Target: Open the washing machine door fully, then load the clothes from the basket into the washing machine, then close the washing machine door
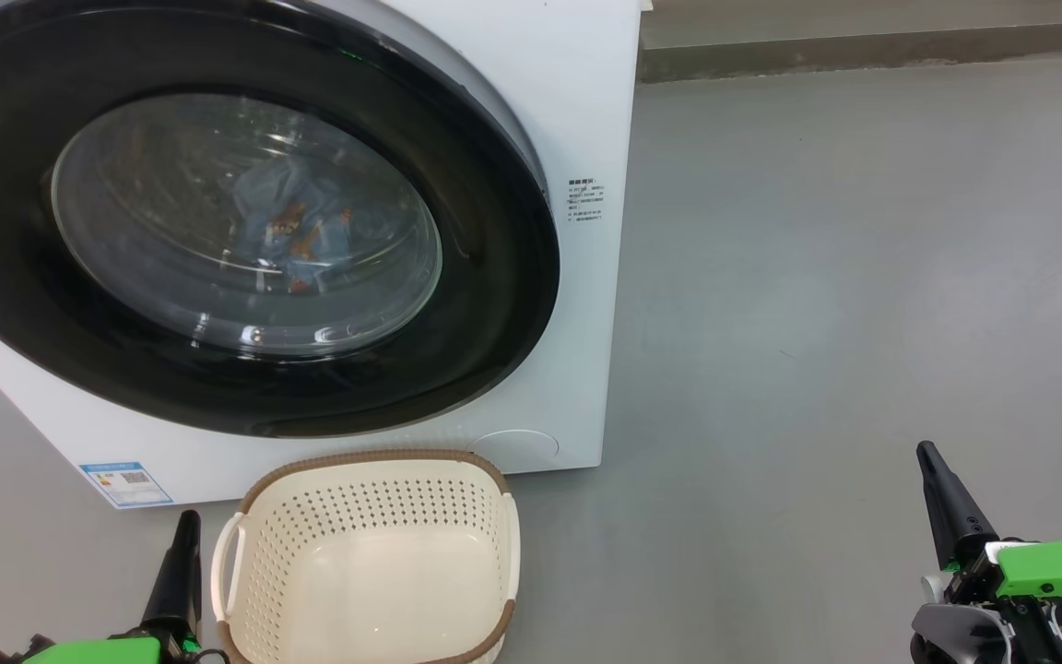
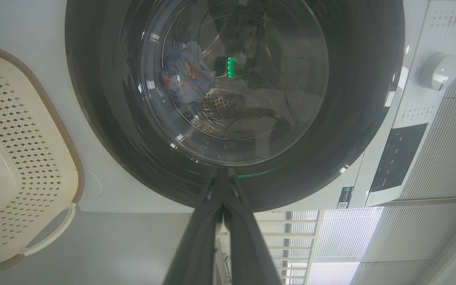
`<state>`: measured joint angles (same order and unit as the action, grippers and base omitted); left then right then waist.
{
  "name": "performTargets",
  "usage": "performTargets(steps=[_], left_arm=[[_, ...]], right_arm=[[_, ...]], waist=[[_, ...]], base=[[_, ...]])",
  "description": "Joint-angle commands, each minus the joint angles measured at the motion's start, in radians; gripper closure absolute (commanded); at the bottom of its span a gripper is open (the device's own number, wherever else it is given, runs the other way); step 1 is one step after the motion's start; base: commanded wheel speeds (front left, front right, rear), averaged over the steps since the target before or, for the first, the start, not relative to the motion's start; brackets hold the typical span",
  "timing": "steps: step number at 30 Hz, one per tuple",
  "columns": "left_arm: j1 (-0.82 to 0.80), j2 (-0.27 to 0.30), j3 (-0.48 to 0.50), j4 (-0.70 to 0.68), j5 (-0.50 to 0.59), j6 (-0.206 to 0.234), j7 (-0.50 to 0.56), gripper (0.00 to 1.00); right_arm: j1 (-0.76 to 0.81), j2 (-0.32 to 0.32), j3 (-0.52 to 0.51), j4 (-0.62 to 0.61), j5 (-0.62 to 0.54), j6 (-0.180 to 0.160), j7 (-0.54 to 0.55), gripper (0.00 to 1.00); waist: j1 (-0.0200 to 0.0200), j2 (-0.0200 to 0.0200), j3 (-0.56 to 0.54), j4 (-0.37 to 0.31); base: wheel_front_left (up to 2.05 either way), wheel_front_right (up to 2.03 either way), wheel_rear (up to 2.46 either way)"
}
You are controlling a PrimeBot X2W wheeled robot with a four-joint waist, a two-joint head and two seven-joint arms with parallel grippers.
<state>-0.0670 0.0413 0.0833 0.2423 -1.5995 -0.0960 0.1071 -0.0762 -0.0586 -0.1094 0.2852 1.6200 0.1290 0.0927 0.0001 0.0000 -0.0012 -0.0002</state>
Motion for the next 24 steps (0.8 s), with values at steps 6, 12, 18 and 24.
performTargets(steps=[6,12,18,24], left_arm=[[-0.043,0.009,0.032,-0.03,-0.008,-0.001,0.006,1.0],[-0.043,0.009,0.032,-0.03,-0.008,-0.001,0.006,1.0],[-0.043,0.009,0.032,-0.03,-0.008,-0.001,0.006,1.0],[-0.043,0.009,0.032,-0.03,-0.008,-0.001,0.006,1.0]], right_arm=[[-0.044,-0.011,0.02,-0.031,0.01,0.002,0.001,1.0],[-0.044,-0.011,0.02,-0.031,0.01,0.002,0.001,1.0],[-0.044,-0.012,0.021,-0.031,0.01,0.002,0.0,1.0],[-0.044,-0.012,0.021,-0.031,0.011,0.002,0.0,1.0]], waist=[[0.0,0.0,0.0,0.0],[0.0,0.0,0.0,0.0],[0.0,0.0,0.0,0.0],[0.0,0.0,0.0,0.0]], base=[[0.0,0.0,0.0],[0.0,0.0,0.0],[0.0,0.0,0.0],[0.0,0.0,0.0]])
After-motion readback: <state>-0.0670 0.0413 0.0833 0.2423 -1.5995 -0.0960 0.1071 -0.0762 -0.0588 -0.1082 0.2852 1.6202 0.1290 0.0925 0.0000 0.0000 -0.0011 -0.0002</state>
